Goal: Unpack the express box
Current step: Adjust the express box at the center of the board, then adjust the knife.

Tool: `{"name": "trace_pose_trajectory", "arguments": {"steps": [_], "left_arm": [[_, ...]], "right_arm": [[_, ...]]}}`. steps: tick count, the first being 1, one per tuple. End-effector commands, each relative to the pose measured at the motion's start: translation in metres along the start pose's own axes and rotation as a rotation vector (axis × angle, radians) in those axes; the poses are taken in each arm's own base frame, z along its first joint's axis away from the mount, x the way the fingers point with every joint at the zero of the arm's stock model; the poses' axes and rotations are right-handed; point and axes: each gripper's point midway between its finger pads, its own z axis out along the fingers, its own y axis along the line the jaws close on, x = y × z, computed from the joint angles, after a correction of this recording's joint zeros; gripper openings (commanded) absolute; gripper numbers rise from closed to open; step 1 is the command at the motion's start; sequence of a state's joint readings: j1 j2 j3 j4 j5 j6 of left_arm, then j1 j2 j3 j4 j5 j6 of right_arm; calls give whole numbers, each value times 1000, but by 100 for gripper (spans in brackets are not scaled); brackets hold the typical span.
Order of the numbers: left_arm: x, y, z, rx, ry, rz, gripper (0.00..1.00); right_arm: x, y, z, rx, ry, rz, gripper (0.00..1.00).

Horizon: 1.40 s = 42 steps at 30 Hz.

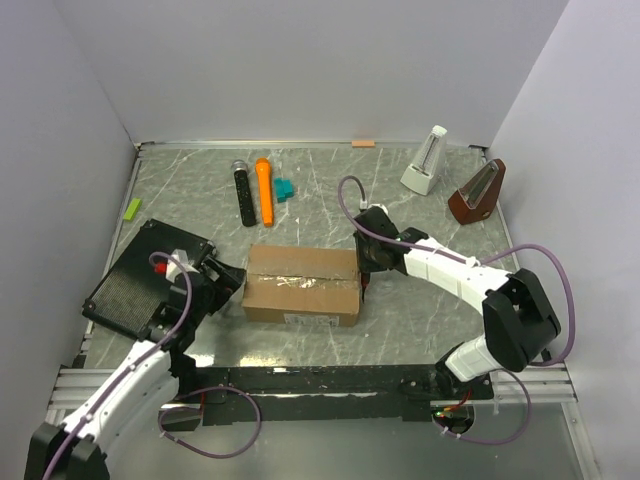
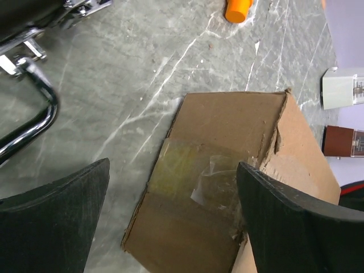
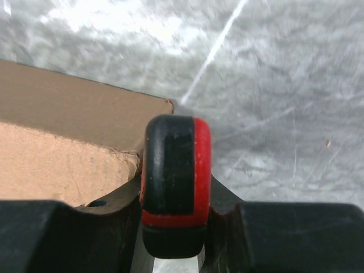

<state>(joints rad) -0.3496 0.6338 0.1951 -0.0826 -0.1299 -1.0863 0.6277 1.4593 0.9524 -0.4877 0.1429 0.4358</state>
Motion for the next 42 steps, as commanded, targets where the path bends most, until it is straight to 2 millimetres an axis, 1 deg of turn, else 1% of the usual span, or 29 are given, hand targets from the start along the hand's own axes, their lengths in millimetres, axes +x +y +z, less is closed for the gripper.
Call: {"name": "trace_pose_trajectory", "arguments": {"steps": [1,3,4,6,9,11,12,13,14,15,16,17,18,19,20,21,23,27,28,31,34,36,39,42], "left_arm": [[-18,-19,-18,28,-58,-12,97],[-35,-32,-27,54,-117,-8,97],[-43,-40,-32,70,-138,4,97],[-58,-58,-39,102,-177,14,97],[-73,-85,-45,150,-203,32,96],[-78,-114,-46,239,-195,76,96],[-78,-130,-46,298,-183,93,96],[-76,-152,-48,394,-162,107,96],[-71,-168,-49,470,-133,120,96],[-63,-187,-54,573,-85,137,96],[-52,-200,-57,653,-24,152,97],[-46,-215,-63,745,12,158,97],[-33,-226,-71,840,84,175,97],[-24,-232,-75,904,137,174,97],[-18,-239,-83,983,167,182,97],[-10,-243,-88,1042,223,182,97],[0,-252,-106,1185,284,213,97],[22,-262,-130,1347,393,278,97],[30,-264,-131,1357,416,299,97],[55,-265,-118,1279,462,386,97],[71,-268,-114,1244,489,472,97],[80,-269,-110,1220,534,470,97],[90,-269,-115,1278,588,475,97],[102,-271,-124,1335,624,490,97]], "right_arm": [[-58,17,-29,-39,-197,-5,0],[-69,4,-48,7,-256,-5,0],[-75,-4,-60,30,-288,-2,0],[-83,-13,-83,50,-353,5,0],[-91,-17,-114,21,-427,21,0],[-92,-10,-134,-65,-473,27,0],[-95,1,-144,-149,-516,26,0],[-96,17,-156,-277,-550,8,0],[-96,24,-167,-357,-585,10,0],[-91,39,-178,-481,-587,-8,0],[-90,48,-187,-567,-597,-17,0],[-88,56,-196,-643,-599,-28,0],[-88,61,-204,-699,-608,-36,0],[-86,68,-211,-766,-611,-52,0],[-85,73,-219,-819,-626,-60,0],[-83,77,-224,-861,-636,-70,0],[-79,87,-238,-965,-665,-108,0],[-67,94,-247,-1063,-693,-139,0],[-65,93,-247,-1070,-707,-137,0],[-62,93,-247,-1087,-717,-134,0],[-58,96,-250,-1116,-702,-150,0],[-56,97,-252,-1130,-699,-159,0],[-55,99,-257,-1158,-700,-160,0],[-55,100,-258,-1171,-697,-150,0]]}}
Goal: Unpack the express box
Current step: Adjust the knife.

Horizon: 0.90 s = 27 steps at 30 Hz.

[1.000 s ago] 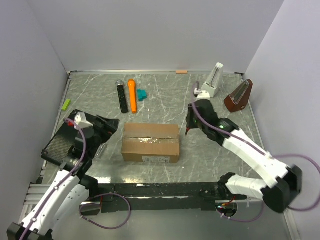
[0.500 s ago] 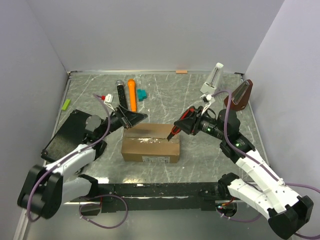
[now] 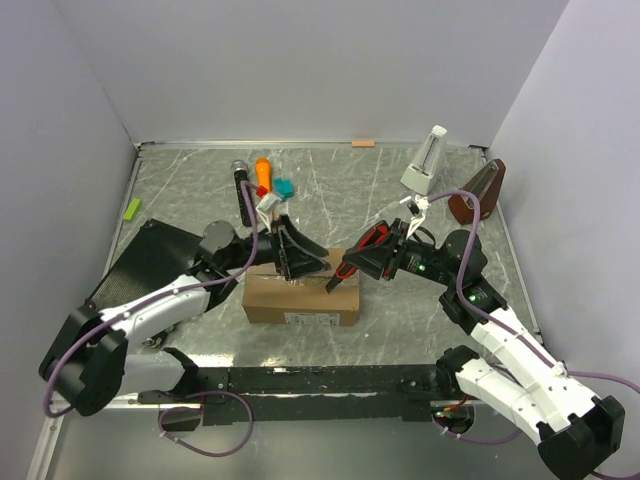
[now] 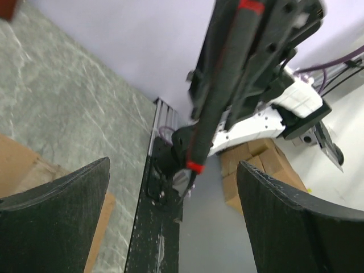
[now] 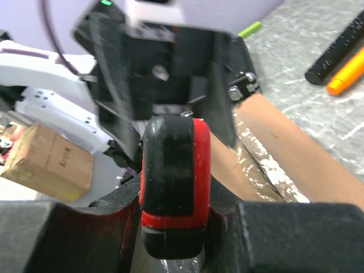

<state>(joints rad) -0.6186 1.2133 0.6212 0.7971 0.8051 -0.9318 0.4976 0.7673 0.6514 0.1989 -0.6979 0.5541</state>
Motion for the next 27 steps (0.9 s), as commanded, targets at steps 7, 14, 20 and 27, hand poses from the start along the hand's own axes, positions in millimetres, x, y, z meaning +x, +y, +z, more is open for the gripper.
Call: {"name": "trace_pose_trajectory", "arguments": {"steps": [7,14,20,27], "left_arm": [[22,-24,22,154,86,98,97],[20,-35,29,227,79,102,87],[22,-34,36,237,89,89,78],[26,-35,41,261,119,85,45]], "right_arm": [[-21,25,-2,-107,-82,-42,0],[-16,21,-2,-106,-91,-24,0],[-14,20,-1,-108,-100,-19,0],[-11,20,0,-106,-100,-18,0]]}}
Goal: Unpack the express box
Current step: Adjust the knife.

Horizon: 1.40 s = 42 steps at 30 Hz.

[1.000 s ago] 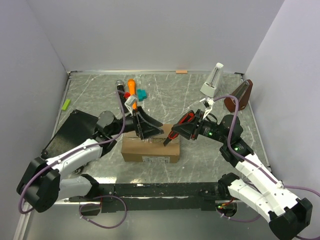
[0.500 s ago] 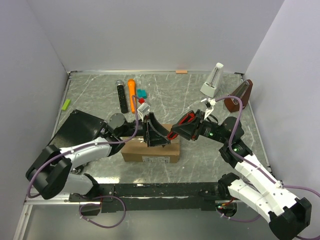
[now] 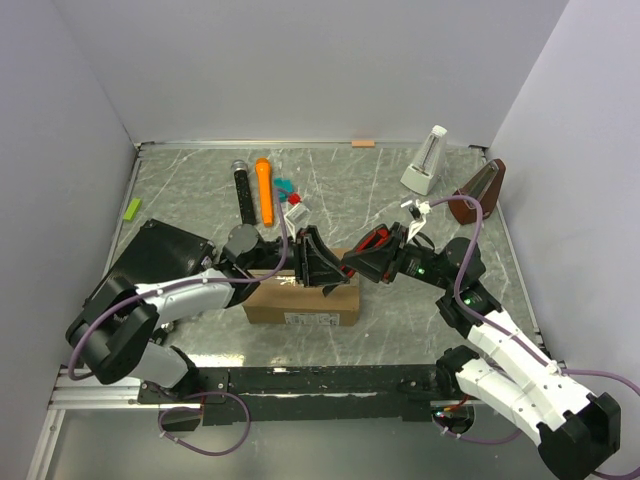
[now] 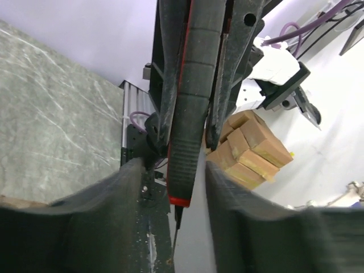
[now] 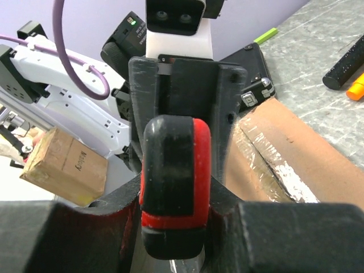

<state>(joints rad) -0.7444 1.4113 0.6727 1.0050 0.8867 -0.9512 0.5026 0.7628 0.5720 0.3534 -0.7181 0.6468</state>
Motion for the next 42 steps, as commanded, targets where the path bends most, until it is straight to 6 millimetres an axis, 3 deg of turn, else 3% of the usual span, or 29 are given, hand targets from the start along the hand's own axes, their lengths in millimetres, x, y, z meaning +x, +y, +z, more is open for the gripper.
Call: {"name": "trace_pose_trajectory", "arguments": {"steps": [1,7,9,13,19,21,28,35,42], "left_arm": [[-12,-20,8,83,6,84,39],[-9,-19,7,70,20,87,3],[-7,-19,6,67,35,87,1],[-7,-20,6,57,59,94,1],[-8,-23,9,72,72,97,1],[-8,-21,10,69,79,93,1],[-9,-26,16,92,83,94,1],[-8,-29,23,115,99,91,1],[-11,-34,23,135,91,103,1]], "right_arm": [[-17,16,0,-49,-62,-62,0],[-15,16,-1,-44,-52,-65,0],[-14,17,-1,-42,-31,-61,1],[-12,18,0,-43,8,-49,30],[-20,17,2,-23,-31,-35,60],[-23,17,3,-21,-40,-38,64],[-25,13,9,-28,-46,-27,62],[-23,11,13,-42,-38,-10,39],[-9,8,10,-40,12,0,43]]}}
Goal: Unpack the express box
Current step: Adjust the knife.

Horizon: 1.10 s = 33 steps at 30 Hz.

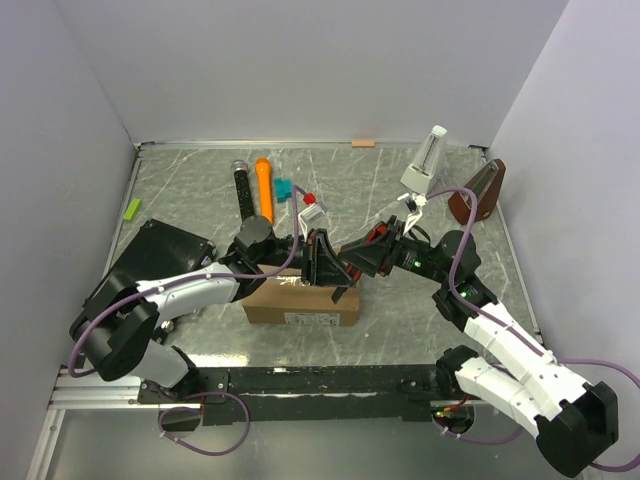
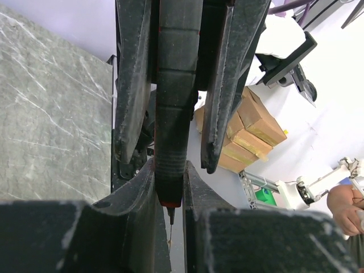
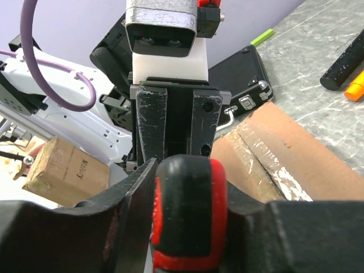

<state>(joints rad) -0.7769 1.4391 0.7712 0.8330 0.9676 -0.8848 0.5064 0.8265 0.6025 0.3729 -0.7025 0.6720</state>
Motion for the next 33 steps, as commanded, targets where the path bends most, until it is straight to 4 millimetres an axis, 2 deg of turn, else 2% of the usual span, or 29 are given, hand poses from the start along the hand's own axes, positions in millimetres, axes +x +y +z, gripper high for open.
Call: {"name": "trace_pose_trajectory", "arguments": {"steps": [1,2,5,8,14,19,23,24,27,28,30,33], "left_arm": [[-22,-29,8,102,-29,126,1],[-23,-29,8,102,-33,127,1],[-22,-31,7,112,-42,124,1],[-22,-32,7,126,-49,112,1],[-19,-24,8,93,-39,88,1],[-11,-7,6,13,-23,70,1],[-7,-2,4,-13,-24,51,2],[-7,2,5,-30,-27,52,8],[-7,17,2,-119,-32,43,52],[-5,22,0,-160,-33,32,62],[-8,31,-6,-235,-56,39,74],[-15,41,-20,-334,-105,51,84]], "right_arm": [[-1,14,-2,-53,16,-32,42],[1,13,-3,-50,19,-28,41],[8,12,-5,-50,35,-19,30],[13,7,-5,-35,56,-1,0],[14,-1,-6,16,28,48,0],[11,11,-8,-45,34,-26,0],[3,1,-15,44,-45,-28,0],[-1,1,-18,61,-73,-26,0],[-7,-12,-22,162,-88,2,0],[-8,-17,-22,214,-60,19,0],[-18,-36,-29,345,-102,9,0],[-33,-54,-46,476,-223,-16,0]]}}
